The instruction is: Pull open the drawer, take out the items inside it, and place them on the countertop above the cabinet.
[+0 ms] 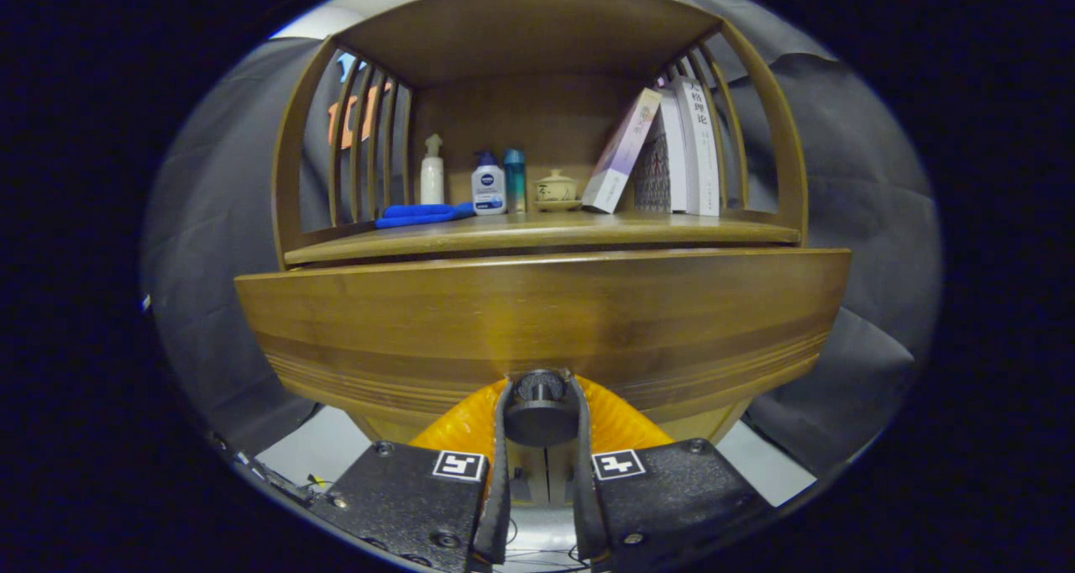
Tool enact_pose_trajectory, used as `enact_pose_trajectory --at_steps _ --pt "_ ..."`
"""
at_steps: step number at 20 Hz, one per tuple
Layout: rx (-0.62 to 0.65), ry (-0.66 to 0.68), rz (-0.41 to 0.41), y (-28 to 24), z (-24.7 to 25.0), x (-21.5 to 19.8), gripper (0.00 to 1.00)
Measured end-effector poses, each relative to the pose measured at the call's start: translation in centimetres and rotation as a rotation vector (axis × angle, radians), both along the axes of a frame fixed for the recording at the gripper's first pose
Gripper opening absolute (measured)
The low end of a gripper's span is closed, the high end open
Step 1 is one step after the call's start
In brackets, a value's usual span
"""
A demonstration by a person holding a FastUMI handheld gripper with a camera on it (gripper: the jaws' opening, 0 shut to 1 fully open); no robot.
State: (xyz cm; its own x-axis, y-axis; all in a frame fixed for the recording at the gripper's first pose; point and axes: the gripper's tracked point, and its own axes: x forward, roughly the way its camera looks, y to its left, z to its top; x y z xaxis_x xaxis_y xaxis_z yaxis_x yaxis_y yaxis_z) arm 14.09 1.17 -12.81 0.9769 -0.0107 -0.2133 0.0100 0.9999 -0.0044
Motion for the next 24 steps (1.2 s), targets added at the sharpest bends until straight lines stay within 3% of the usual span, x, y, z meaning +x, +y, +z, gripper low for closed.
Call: enact_pose_trajectory --at_steps 24 --pt "0.042 0.022 0.035 0.9 -2.8 -13.4 0.33"
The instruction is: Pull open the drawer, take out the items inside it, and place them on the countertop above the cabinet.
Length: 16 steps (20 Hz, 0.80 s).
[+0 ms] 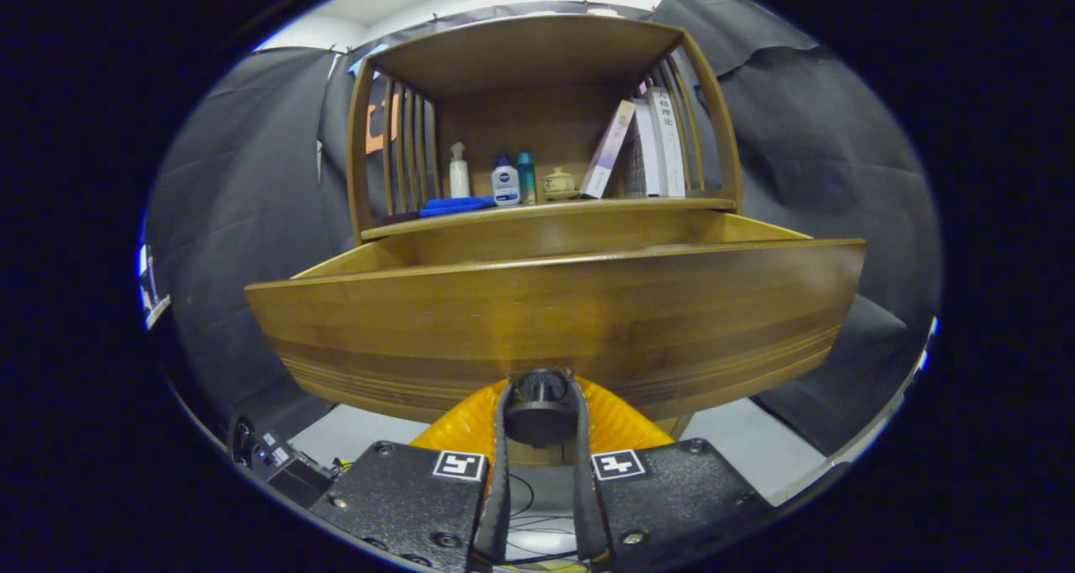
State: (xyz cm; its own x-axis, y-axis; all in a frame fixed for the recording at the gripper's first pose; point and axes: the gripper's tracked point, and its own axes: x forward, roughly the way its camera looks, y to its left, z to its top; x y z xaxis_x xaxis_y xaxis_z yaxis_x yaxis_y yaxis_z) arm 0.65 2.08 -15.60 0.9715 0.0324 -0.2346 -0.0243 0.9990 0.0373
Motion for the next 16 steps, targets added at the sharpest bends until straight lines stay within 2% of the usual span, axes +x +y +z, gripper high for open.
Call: enact_pose_trajectory --at_steps 4,10,14,15,16 --pt "0.020 0.022 0.003 0.2 -0.4 -1.2 0.33" --pt "-0.016 0.064 0.008 -0.1 -0.7 -2.0 0.35" --pt "-0.026 0.064 -0.001 -2.5 1.9 -5.3 0.89" --pt "-0.034 0.050 -0.013 -3.3 3.1 -6.3 1.00" --pt "-0.031 0.044 -0.027 -4.1 4.3 -6.5 1.00"
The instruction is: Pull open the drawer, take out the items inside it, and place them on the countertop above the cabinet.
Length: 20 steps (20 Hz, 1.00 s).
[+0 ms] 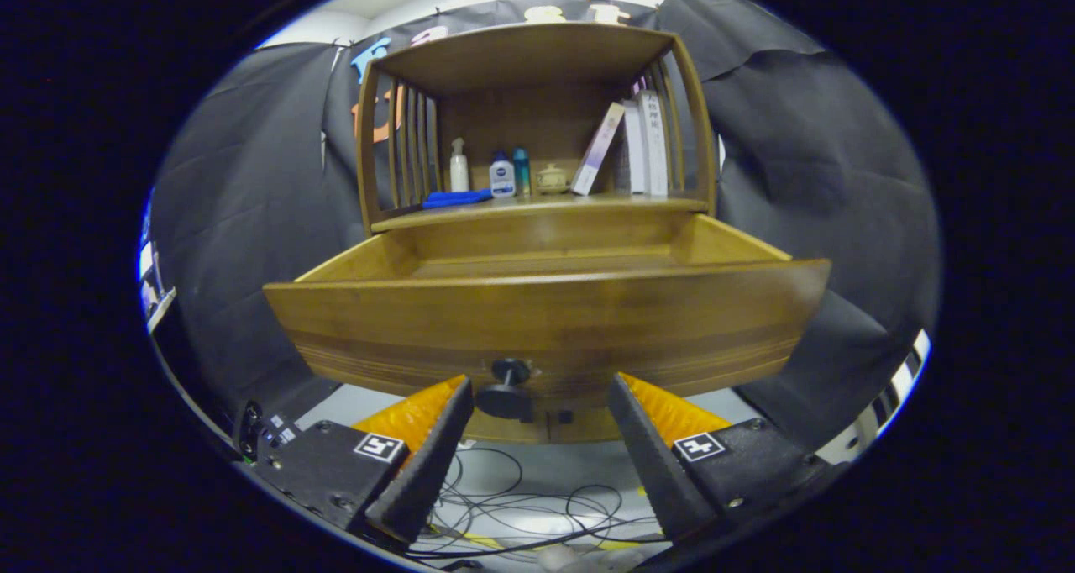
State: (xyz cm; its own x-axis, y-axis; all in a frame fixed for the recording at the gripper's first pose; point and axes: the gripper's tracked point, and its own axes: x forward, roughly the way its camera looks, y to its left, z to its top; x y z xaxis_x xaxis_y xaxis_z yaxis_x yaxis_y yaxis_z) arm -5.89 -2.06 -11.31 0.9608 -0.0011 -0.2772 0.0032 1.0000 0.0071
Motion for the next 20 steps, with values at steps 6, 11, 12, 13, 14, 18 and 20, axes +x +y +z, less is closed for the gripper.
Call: enact_pose_trajectory --at_steps 6,11,12,13,14,18,20 --pt "0.079 -0.031 -0.023 -1.4 8.9 0.1 1.00" --pt "0.051 -0.073 -0.020 -0.8 16.1 3.9 1.00" --pt "0.056 -0.072 -0.024 -0.5 17.2 5.0 1.00" --pt "0.052 -0.062 -0.030 -0.3 18.1 6.0 1.00" --pt "0.046 -0.053 -0.030 0.0 18.8 6.9 1.00" --pt "0.031 0.023 -0.024 1.7 19.8 11.2 1.00" --pt "0.039 0.086 -0.021 2.5 19.1 13.5 1.00"
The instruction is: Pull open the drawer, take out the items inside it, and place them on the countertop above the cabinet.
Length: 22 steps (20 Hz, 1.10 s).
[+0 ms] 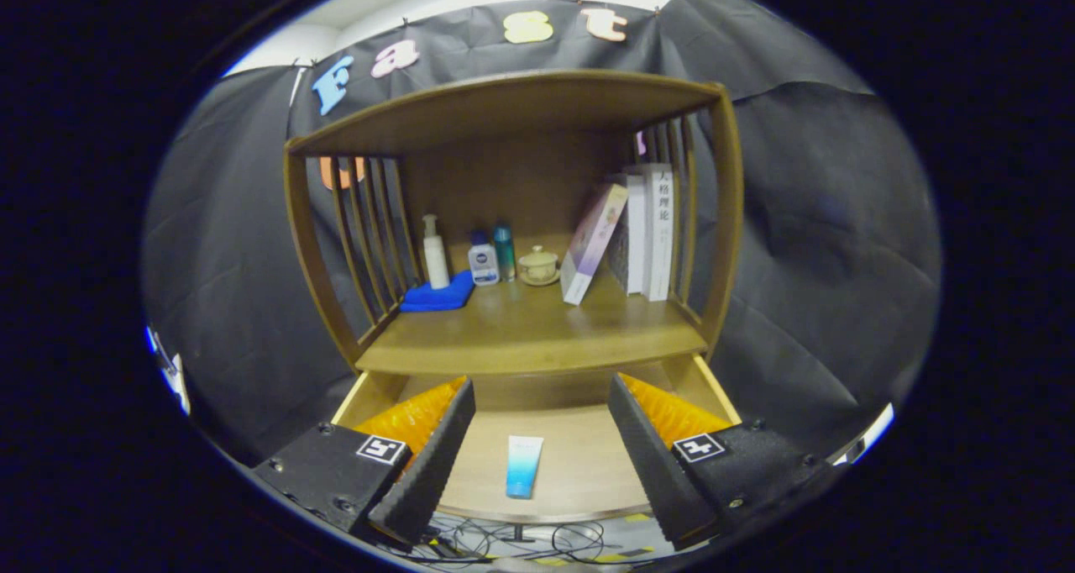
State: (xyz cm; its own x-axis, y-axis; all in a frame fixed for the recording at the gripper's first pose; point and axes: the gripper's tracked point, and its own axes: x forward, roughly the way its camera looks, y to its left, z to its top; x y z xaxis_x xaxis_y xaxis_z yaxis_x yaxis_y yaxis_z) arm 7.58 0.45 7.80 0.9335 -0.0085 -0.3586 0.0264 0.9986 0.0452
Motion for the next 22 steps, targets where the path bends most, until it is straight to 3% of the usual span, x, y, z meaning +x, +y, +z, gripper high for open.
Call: enact_pose_trajectory --at_steps 5,9,14,22 --pt "-0.019 0.182 -0.021 0.9 -4.6 5.1 1.00" --pt "-0.011 0.364 -0.024 2.1 -9.7 7.0 1.00" --pt "-0.061 0.569 -0.035 2.2 -16.5 7.0 1.00" --pt "-0.004 0.837 -0.103 1.0 -22.1 6.0 1.00"
